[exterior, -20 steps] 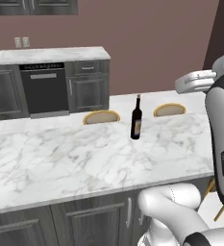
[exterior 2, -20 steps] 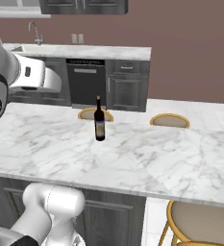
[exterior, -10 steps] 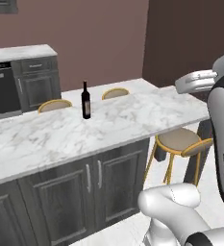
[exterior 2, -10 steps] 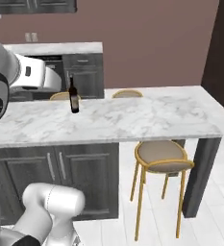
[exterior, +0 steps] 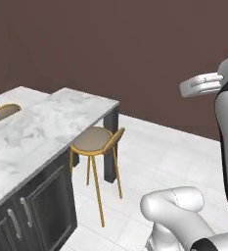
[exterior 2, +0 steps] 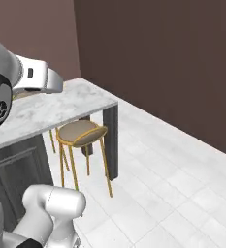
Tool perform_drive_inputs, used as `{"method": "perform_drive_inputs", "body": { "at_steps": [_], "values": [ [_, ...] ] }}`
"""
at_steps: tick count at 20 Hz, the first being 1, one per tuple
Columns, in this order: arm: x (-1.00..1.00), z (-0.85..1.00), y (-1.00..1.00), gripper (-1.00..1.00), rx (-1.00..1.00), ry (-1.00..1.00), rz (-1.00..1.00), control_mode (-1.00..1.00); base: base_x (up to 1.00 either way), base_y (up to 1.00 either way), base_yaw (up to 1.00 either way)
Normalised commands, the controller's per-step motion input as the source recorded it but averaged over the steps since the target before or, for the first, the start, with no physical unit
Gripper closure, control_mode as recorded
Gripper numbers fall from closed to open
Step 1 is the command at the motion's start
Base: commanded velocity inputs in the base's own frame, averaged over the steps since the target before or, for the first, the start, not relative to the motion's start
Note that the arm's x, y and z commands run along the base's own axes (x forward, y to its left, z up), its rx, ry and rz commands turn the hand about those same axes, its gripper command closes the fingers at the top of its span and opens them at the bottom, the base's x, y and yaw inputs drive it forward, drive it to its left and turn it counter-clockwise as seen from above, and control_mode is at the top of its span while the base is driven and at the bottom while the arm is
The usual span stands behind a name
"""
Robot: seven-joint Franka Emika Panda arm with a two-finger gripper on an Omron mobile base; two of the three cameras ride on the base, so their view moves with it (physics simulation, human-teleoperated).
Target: Get the candle and the wine from the cabinet and move them to the dining counter.
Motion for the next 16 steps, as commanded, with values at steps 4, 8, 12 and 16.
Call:
{"method": "perform_drive_inputs", "body": {
  "at_steps": [4, 8, 12, 16],
  "values": [
    [0.0, 0.0, 0.0, -1.0, 0.0, 0.0, 0.0, 1.0, -0.06, 0.0, -1.0],
    [0.0, 0.0, 0.0, -1.0, 0.0, 0.0, 0.0, 1.0, -0.05, 0.0, -1.0],
    [0.0, 0.0, 0.0, -1.0, 0.0, 0.0, 0.0, 1.0, -0.03, 0.0, -1.0],
    [0.0, 0.0, 0.0, -1.0, 0.0, 0.0, 0.0, 1.0, -0.02, 0.0, -1.0]
  ]
}}
